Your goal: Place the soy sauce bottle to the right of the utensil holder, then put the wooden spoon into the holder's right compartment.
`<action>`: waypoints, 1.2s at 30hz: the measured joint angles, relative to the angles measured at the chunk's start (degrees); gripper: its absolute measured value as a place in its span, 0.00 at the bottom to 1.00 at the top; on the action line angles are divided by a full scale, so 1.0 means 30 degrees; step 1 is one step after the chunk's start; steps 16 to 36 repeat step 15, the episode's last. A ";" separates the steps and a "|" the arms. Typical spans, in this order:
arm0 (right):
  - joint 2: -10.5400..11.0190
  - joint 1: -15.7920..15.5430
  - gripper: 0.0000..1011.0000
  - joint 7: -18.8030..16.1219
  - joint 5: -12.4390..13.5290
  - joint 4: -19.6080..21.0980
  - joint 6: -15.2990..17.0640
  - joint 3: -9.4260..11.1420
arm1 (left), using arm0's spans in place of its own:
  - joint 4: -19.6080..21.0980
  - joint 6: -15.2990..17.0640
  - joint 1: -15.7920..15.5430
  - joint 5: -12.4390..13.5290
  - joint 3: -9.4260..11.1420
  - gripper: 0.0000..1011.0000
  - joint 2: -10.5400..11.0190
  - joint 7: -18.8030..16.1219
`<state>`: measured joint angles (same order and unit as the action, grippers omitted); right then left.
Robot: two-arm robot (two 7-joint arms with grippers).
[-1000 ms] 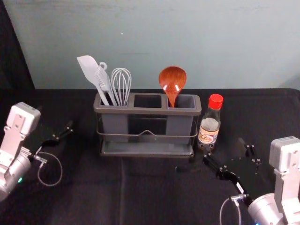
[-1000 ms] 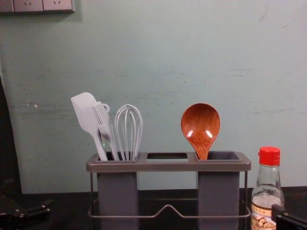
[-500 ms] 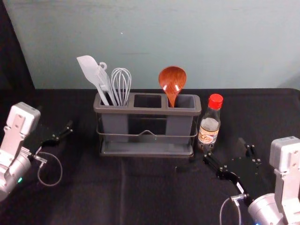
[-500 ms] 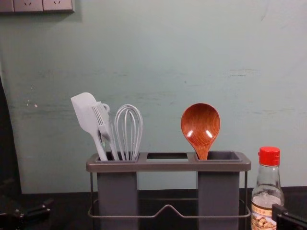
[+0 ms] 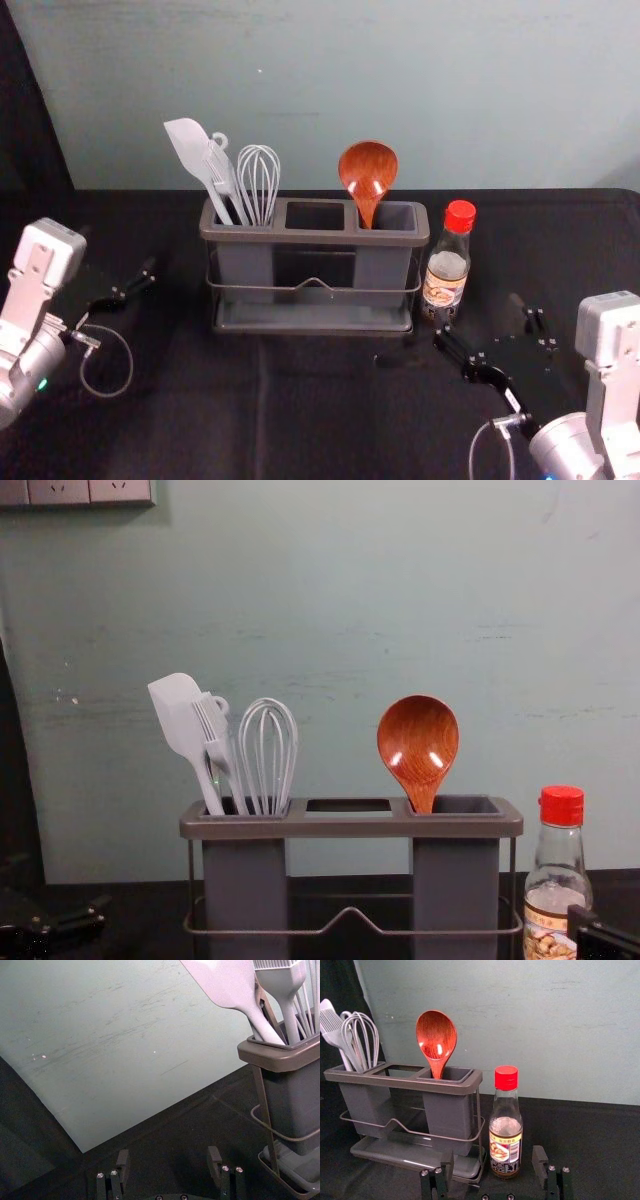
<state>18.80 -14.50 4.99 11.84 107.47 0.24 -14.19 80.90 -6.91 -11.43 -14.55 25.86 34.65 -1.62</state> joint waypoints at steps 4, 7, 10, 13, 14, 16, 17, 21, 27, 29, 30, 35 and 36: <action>-0.0001 0.0000 0.99 0.0000 0.0000 0.0000 0.0000 0.0000 | -0.0001 0.0000 -0.0001 0.0000 0.0000 1.00 0.0000 0.0000; 0.0000 0.0000 0.99 -0.0001 0.0000 0.0000 0.0000 0.0000 | 0.0000 0.0000 -0.0001 0.0000 0.0000 1.00 -0.0001 0.0000; 0.0000 0.0000 0.99 -0.0003 0.0000 0.0000 0.0001 0.0000 | 0.0000 0.0000 -0.0001 0.0000 0.0000 1.00 0.0000 0.0000; -0.0001 0.0000 0.99 -0.0004 0.0000 -0.0001 0.0001 0.0000 | 0.0000 0.0001 -0.0001 -0.0001 0.0000 1.00 0.0000 -0.0001; -0.0001 0.0000 0.99 -0.0004 0.0000 -0.0001 0.0001 0.0000 | 0.0000 0.0000 -0.0001 -0.0001 0.0000 1.00 -0.0001 0.0000; -0.0001 0.0001 0.99 -0.0004 0.0000 0.0000 0.0000 0.0000 | 0.0000 0.0000 -0.0001 0.0000 0.0000 1.00 0.0000 0.0000; -0.0001 0.0001 0.99 -0.0004 0.0000 0.0000 0.0000 0.0000 | 0.0000 0.0000 -0.0001 0.0000 0.0000 1.00 0.0000 0.0000; -0.0001 0.0001 0.99 -0.0004 0.0000 0.0000 0.0000 0.0000 | 0.0000 0.0000 -0.0001 0.0000 0.0000 1.00 0.0000 0.0000; -0.0001 0.0001 0.99 -0.0004 0.0000 0.0000 0.0000 0.0000 | 0.0000 0.0000 -0.0001 0.0000 0.0000 1.00 0.0000 0.0000; -0.0001 0.0001 0.99 -0.0004 0.0000 0.0000 0.0000 0.0000 | 0.0000 0.0000 -0.0001 0.0000 0.0000 1.00 0.0000 0.0000; -0.0001 0.0001 0.99 -0.0004 0.0000 0.0000 0.0000 0.0000 | 0.0000 0.0000 -0.0001 0.0000 0.0000 1.00 0.0000 0.0000; -0.0001 0.0001 0.99 -0.0004 0.0000 0.0000 0.0000 0.0000 | 0.0000 0.0000 -0.0001 0.0000 0.0000 1.00 0.0000 0.0000; -0.0001 0.0001 0.99 -0.0004 0.0000 0.0000 0.0000 0.0000 | 0.0000 0.0000 -0.0001 0.0000 0.0000 1.00 0.0000 0.0000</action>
